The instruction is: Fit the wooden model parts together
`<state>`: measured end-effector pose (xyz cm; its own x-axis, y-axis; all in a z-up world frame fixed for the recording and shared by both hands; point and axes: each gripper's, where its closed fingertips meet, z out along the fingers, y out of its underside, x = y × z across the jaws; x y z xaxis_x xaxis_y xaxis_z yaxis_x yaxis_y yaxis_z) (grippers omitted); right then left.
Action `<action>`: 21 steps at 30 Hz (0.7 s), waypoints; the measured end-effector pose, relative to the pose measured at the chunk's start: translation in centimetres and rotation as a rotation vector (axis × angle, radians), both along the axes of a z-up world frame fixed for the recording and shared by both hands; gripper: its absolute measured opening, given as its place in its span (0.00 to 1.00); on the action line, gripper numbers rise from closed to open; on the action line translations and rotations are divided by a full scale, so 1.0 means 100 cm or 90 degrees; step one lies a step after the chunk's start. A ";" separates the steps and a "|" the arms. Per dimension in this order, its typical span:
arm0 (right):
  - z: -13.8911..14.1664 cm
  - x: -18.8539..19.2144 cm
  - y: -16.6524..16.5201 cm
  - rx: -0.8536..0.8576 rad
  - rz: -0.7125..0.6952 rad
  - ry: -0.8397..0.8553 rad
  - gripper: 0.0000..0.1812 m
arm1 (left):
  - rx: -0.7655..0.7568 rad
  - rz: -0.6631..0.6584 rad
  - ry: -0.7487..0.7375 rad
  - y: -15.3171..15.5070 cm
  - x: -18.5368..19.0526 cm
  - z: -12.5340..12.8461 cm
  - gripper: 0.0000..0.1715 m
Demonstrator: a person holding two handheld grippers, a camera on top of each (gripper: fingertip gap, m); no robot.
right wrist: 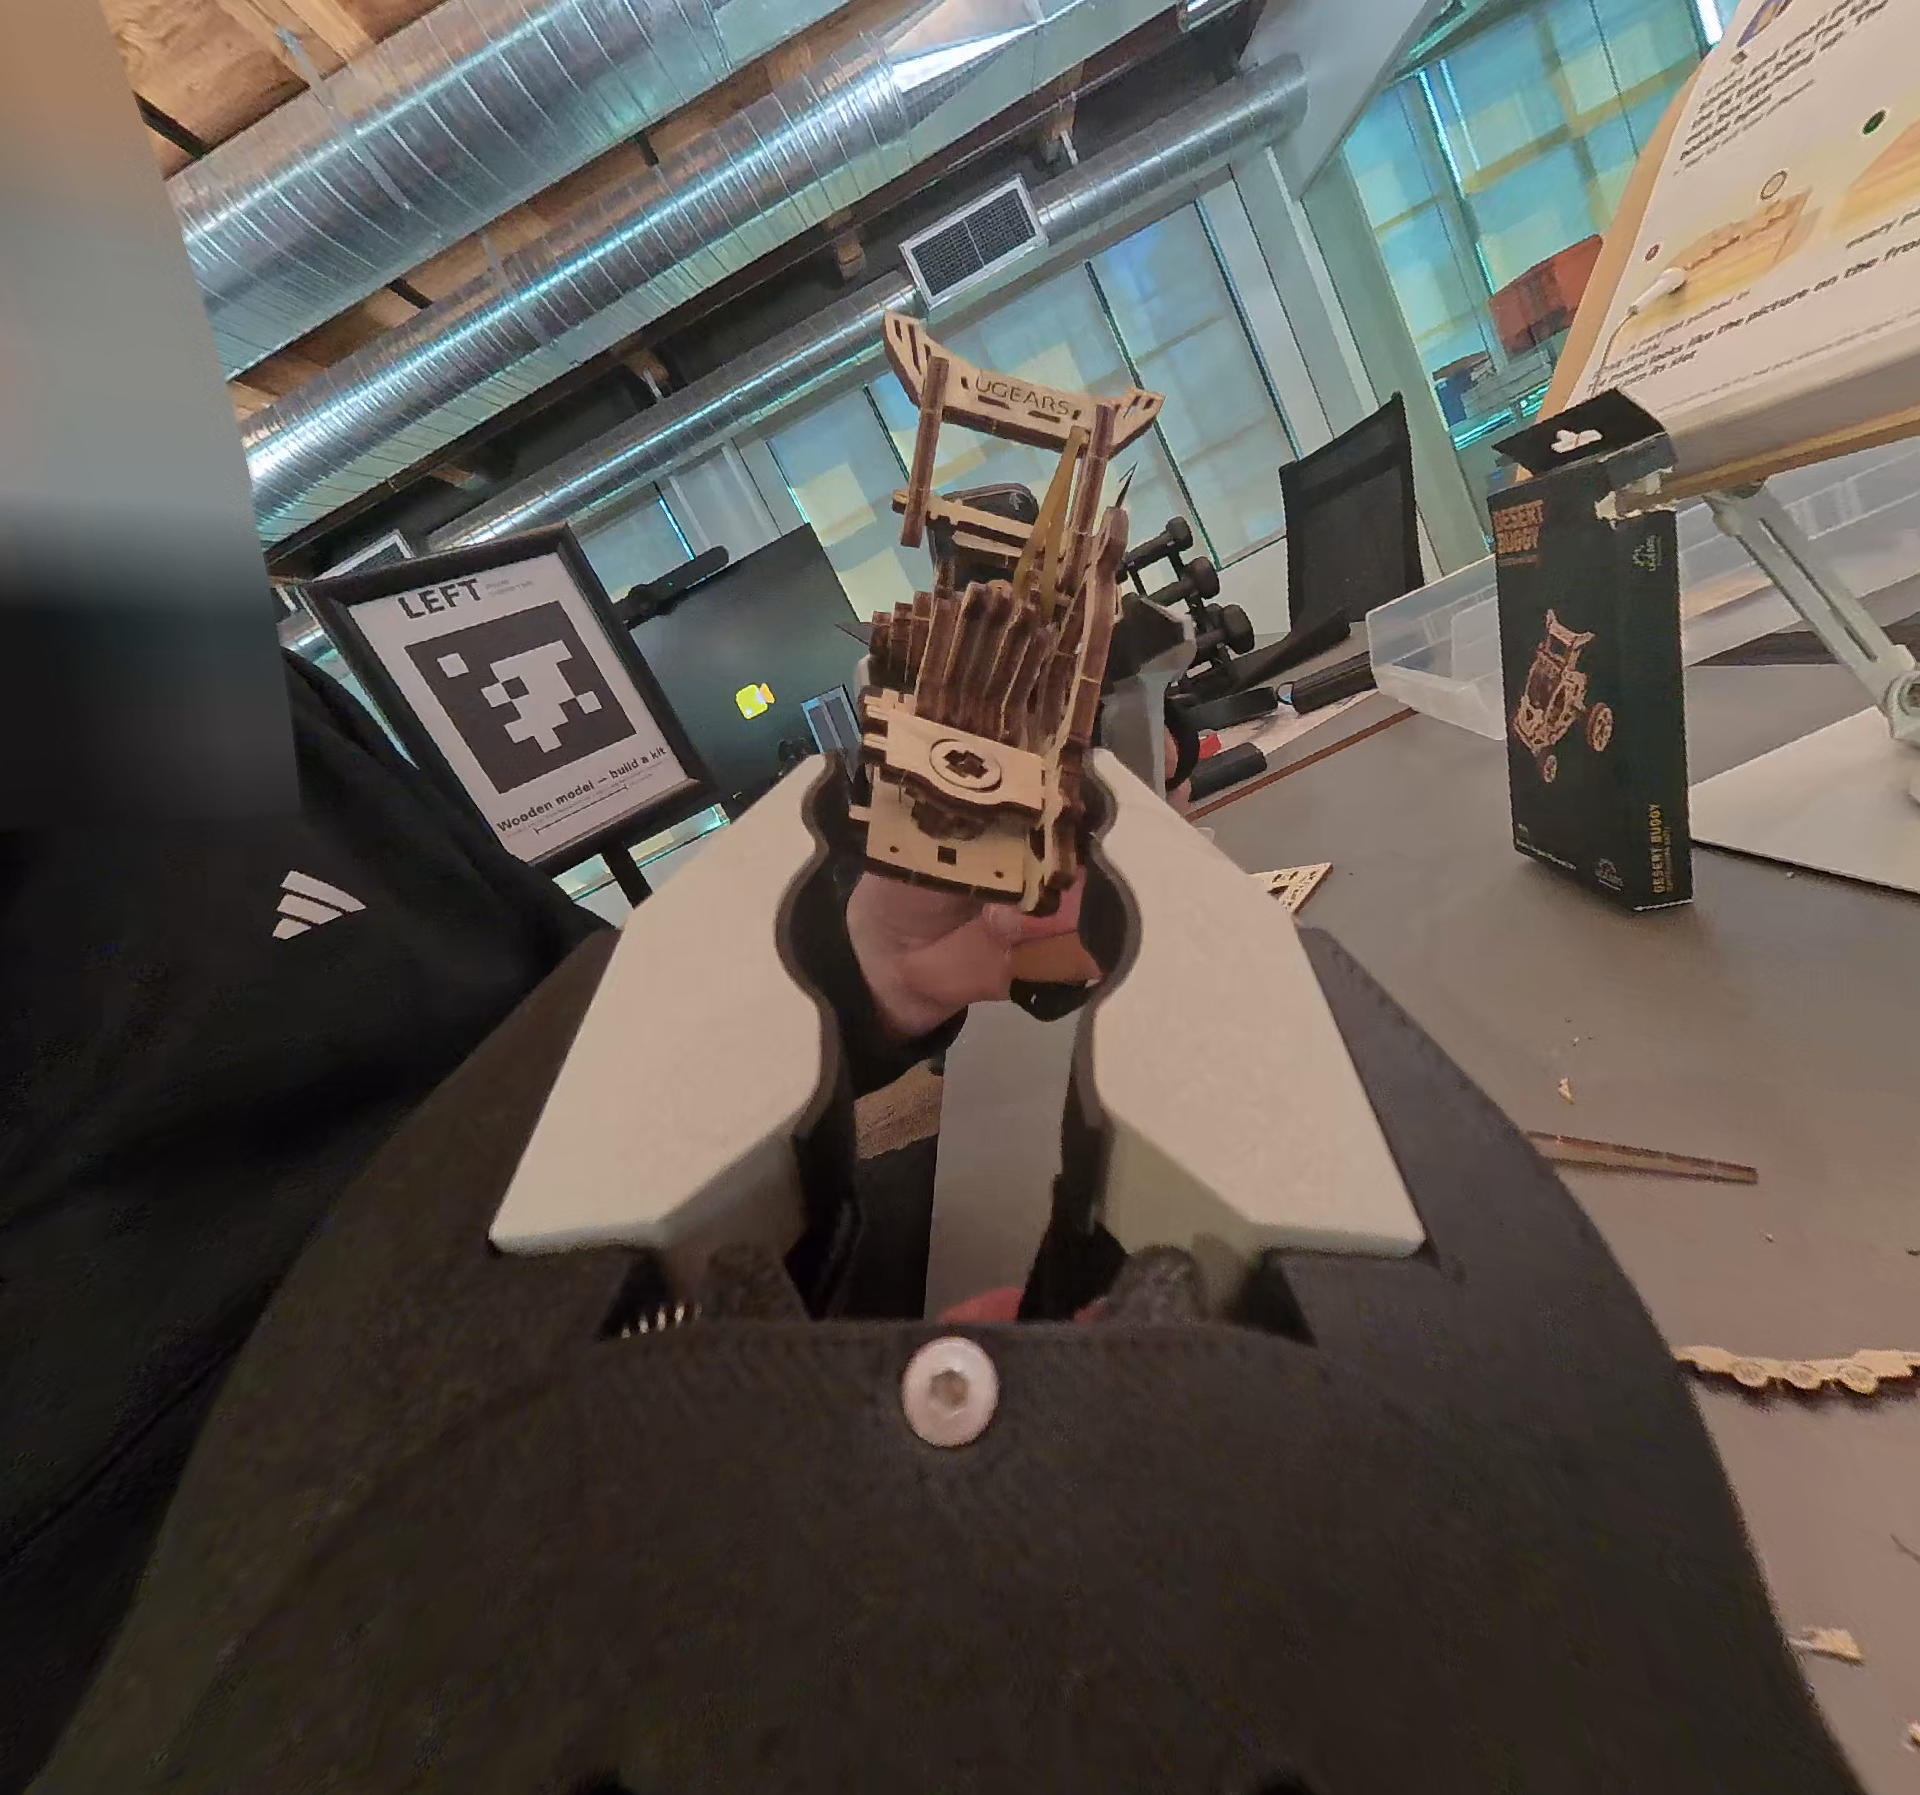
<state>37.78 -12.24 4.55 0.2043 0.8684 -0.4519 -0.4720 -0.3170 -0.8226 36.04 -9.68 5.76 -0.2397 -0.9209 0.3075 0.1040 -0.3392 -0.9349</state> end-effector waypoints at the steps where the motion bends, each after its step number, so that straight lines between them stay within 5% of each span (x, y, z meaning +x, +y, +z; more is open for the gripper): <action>1: -0.001 0.001 0.000 -0.002 0.001 -0.005 0.22 | 0.003 0.007 0.006 0.003 -0.003 -0.001 0.38; 4: -0.003 0.003 0.001 -0.006 0.010 -0.012 0.22 | 0.006 0.008 0.011 0.007 -0.009 0.001 0.38; 14: -0.011 -0.001 -0.001 -0.035 0.067 0.000 0.23 | -0.050 -0.065 0.014 0.002 -0.009 -0.011 0.03; 21: -0.017 -0.001 -0.001 -0.041 0.070 -0.009 0.22 | -0.050 -0.073 0.006 0.002 -0.008 -0.017 0.01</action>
<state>37.64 -12.38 2.83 0.1164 0.8554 -0.5048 -0.4200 -0.4182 -0.8054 35.22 -9.49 4.11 -0.3393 -0.8606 0.3797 0.0521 -0.4203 -0.9059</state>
